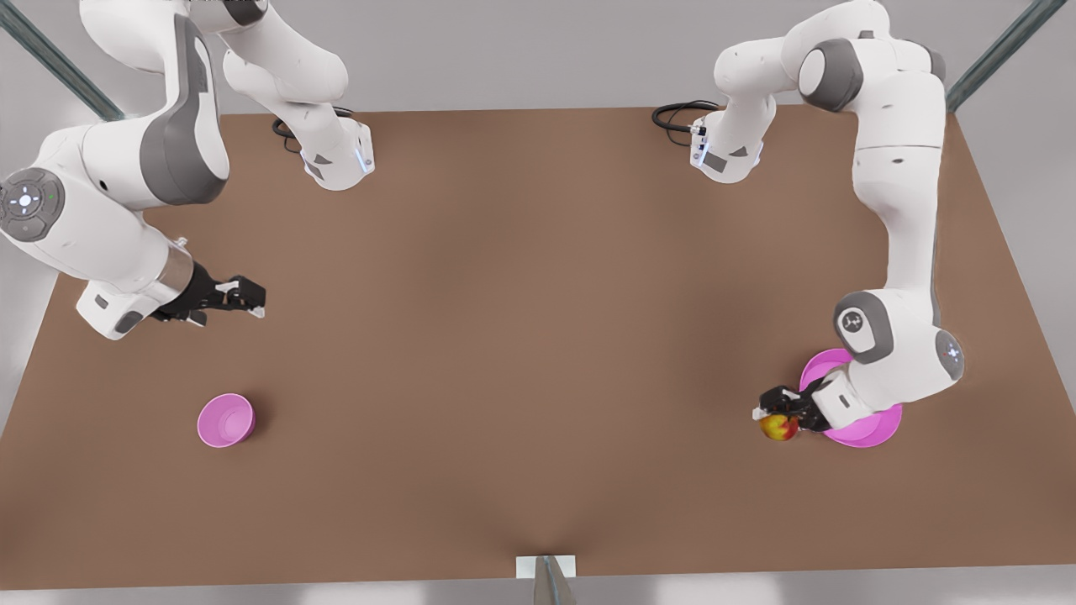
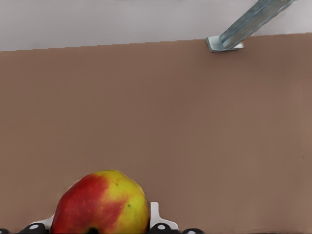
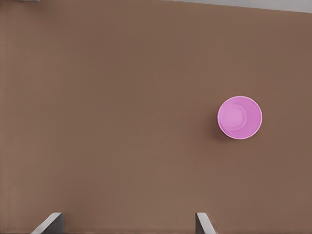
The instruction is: Use the left arm to pick up the apple from the plate, transfer it to the gripper of the right arm, and then use the right arm to place it into the bowl
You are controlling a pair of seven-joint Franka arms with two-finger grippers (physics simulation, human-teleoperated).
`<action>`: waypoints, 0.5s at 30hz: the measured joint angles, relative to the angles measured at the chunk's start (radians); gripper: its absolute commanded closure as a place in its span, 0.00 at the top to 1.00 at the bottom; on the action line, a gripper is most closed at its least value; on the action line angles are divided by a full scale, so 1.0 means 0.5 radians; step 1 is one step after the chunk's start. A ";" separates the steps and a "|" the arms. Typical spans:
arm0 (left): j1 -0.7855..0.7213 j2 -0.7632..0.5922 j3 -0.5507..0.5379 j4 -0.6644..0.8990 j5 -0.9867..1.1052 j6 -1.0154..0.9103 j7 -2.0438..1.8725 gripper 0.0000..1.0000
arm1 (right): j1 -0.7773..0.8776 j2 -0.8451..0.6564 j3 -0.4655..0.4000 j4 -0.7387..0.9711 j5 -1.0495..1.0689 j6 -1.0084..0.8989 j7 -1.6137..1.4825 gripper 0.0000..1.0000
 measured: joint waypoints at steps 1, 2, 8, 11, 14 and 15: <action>-0.011 0.058 -0.102 0.043 -0.091 -0.027 0.041 0.73 | 0.017 0.046 0.001 0.000 0.094 0.008 0.008 1.00; -0.056 0.119 -0.167 0.087 -0.207 -0.043 0.090 0.73 | 0.028 0.105 0.000 0.000 0.223 0.024 0.016 1.00; -0.611 0.601 -0.365 0.654 -0.912 0.102 0.490 0.73 | 0.056 0.487 0.002 -0.009 1.096 0.199 0.037 1.00; -0.727 0.798 -0.559 0.889 -1.106 0.282 0.725 0.73 | 0.064 0.616 0.029 -0.065 1.460 0.304 -0.012 1.00; -0.795 0.925 -0.635 1.031 -1.378 0.399 1.002 0.73 | 0.067 0.730 0.048 -0.246 1.864 0.401 -0.139 1.00; -0.819 0.944 -0.645 1.059 -1.471 0.433 1.101 0.73 | 0.067 0.777 0.049 -0.291 2.001 0.424 -0.197 1.00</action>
